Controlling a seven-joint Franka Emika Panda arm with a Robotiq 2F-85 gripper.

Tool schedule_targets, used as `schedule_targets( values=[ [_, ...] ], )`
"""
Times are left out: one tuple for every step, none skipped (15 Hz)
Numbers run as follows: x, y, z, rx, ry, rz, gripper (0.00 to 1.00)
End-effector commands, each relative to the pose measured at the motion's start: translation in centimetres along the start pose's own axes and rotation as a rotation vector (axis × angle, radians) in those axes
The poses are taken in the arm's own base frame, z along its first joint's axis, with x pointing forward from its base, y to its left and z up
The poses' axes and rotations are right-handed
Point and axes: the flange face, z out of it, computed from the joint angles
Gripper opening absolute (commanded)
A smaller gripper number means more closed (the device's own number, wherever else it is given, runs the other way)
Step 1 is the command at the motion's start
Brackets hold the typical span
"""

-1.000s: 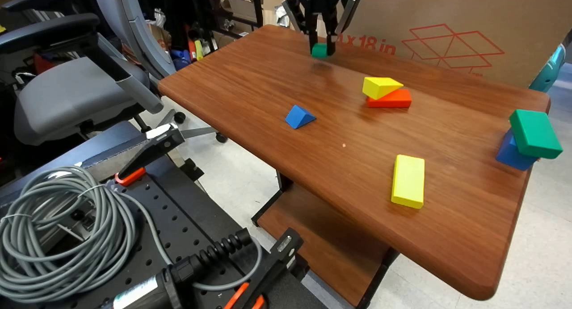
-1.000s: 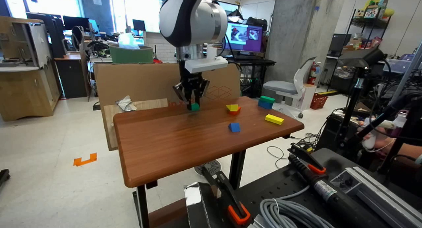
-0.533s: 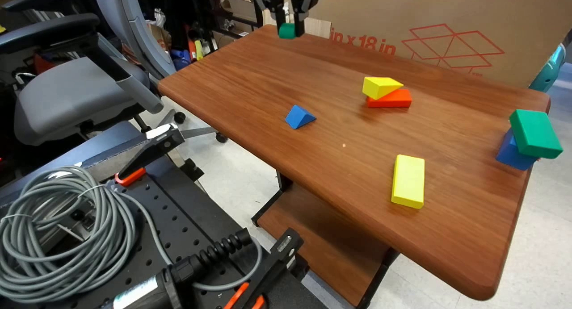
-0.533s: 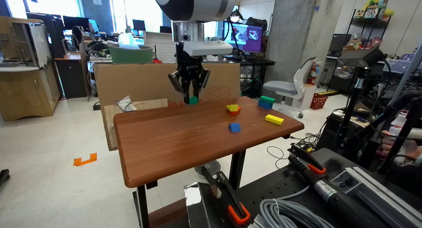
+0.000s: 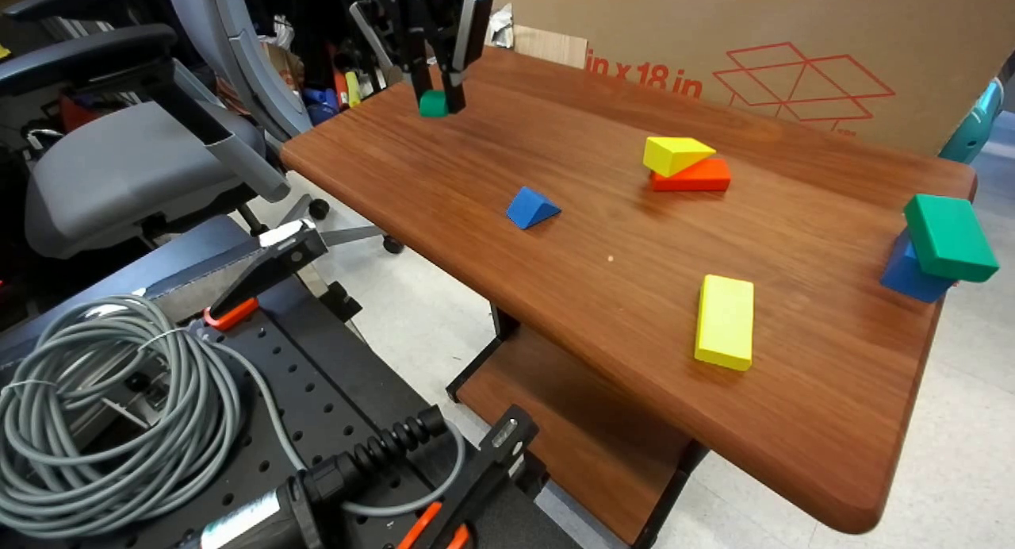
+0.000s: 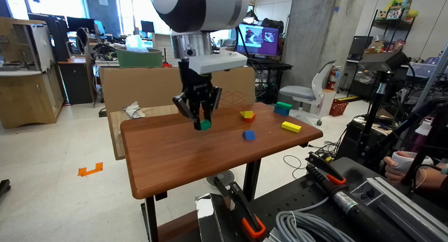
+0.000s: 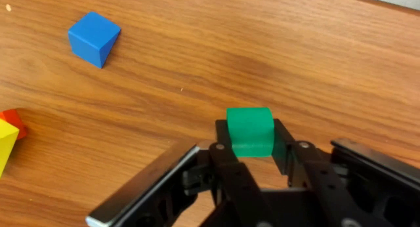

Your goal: Move the green object slightly backward to the left

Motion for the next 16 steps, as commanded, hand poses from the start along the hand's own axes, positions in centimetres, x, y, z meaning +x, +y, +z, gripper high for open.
schedule_targets(
  values=[
    [0.3,-2.2,1.5,-0.032,-0.025,-0.043,0.09],
    [0.4,-2.8,2.1,-0.038,-0.027,-0.064,0.09],
    [0.4,-3.3,2.7,-0.044,-0.03,-0.085,0.09],
    [0.4,-3.7,3.2,-0.057,-0.037,-0.096,0.09],
    [0.5,-4.1,3.8,-0.069,-0.041,-0.105,0.09],
    [0.5,-4.3,4.2,-0.078,-0.045,-0.113,0.09],
    [0.5,-4.5,4.5,-0.086,-0.047,-0.119,0.09],
    [0.6,-4.6,4.3,-0.095,-0.044,-0.123,0.09],
    [0.6,-4.6,4.2,-0.1,-0.044,-0.126,0.59],
    [0.5,-4.6,4.1,-0.1,-0.045,-0.129,0.61],
    [0.4,-4.5,3.8,-0.102,-0.043,-0.129,0.66],
    [0.3,-4.5,3.6,-0.109,-0.037,-0.129,0.74],
    [0.1,-4.6,3.3,-0.114,-0.031,-0.135,0.81],
    [-0.1,-4.7,2.7,-0.114,-0.022,-0.143,0.88],
    [-0.3,-4.8,1.9,-0.101,-0.009,-0.135,0.96],
    [-0.6,-4.9,1.2,-0.079,0.002,-0.127,1.0]
  ],
)
